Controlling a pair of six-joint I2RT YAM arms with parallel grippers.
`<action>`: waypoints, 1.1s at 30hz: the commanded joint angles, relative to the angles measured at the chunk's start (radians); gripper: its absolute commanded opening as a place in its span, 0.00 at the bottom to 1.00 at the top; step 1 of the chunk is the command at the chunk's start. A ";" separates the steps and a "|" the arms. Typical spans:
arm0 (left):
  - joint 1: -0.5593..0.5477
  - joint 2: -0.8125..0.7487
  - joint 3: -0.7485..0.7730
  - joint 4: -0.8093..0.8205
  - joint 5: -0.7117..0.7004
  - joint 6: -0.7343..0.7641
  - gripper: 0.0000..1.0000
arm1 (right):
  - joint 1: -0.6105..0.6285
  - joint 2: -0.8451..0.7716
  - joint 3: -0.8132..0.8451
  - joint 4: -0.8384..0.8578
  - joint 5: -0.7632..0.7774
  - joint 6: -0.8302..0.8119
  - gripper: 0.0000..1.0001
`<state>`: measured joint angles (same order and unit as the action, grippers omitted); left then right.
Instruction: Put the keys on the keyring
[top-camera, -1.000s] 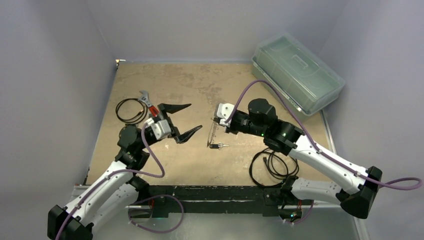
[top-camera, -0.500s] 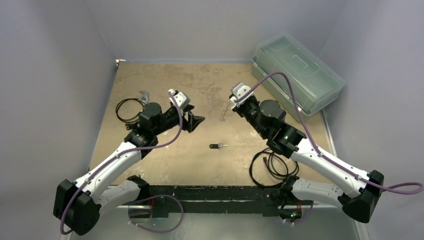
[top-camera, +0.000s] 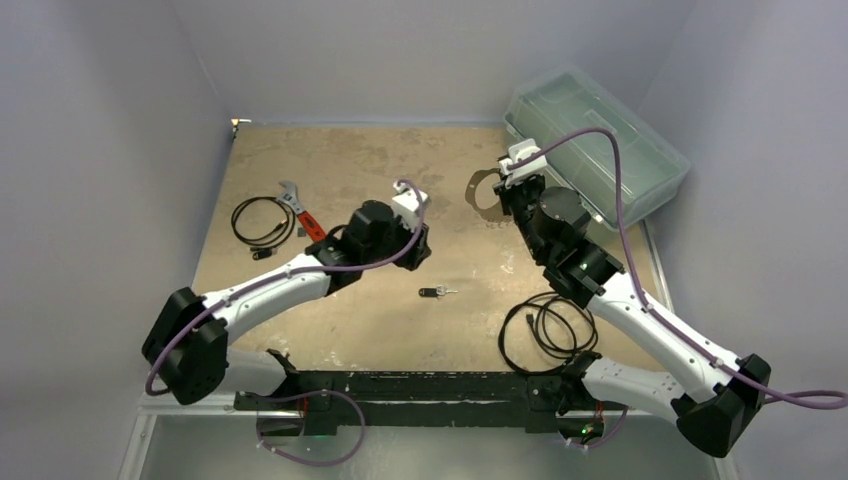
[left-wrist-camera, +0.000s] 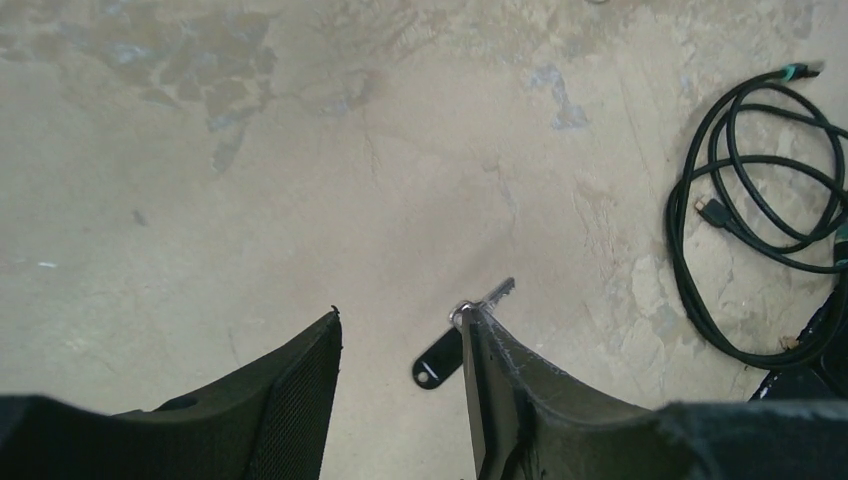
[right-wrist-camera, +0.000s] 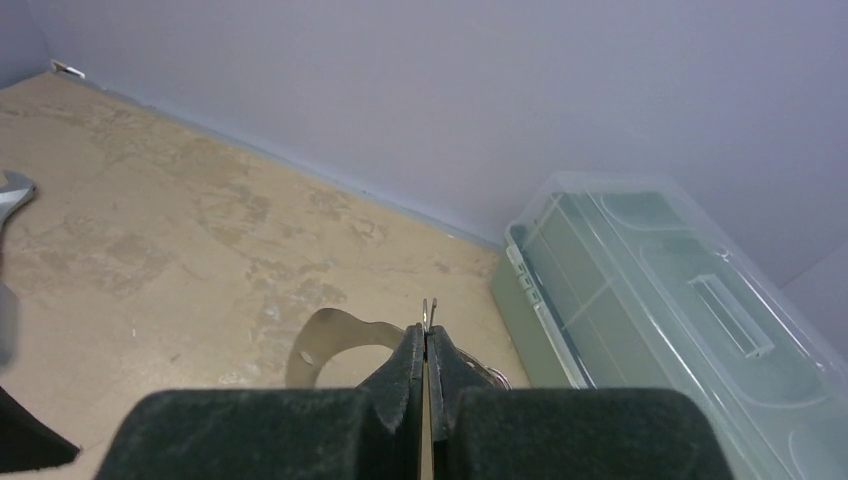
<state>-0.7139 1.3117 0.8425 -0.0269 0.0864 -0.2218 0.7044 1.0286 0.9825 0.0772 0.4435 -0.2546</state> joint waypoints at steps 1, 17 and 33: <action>-0.100 0.074 0.092 -0.113 -0.161 -0.053 0.45 | -0.008 -0.037 0.022 0.027 0.034 0.052 0.00; -0.301 0.381 0.240 -0.245 -0.314 -0.162 0.38 | -0.011 -0.039 0.031 -0.014 0.032 0.083 0.00; -0.358 0.509 0.322 -0.308 -0.377 -0.140 0.28 | -0.011 -0.048 0.022 -0.019 0.019 0.079 0.00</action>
<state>-1.0592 1.8057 1.1110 -0.2996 -0.2447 -0.3592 0.6991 1.0069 0.9825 0.0151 0.4545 -0.1829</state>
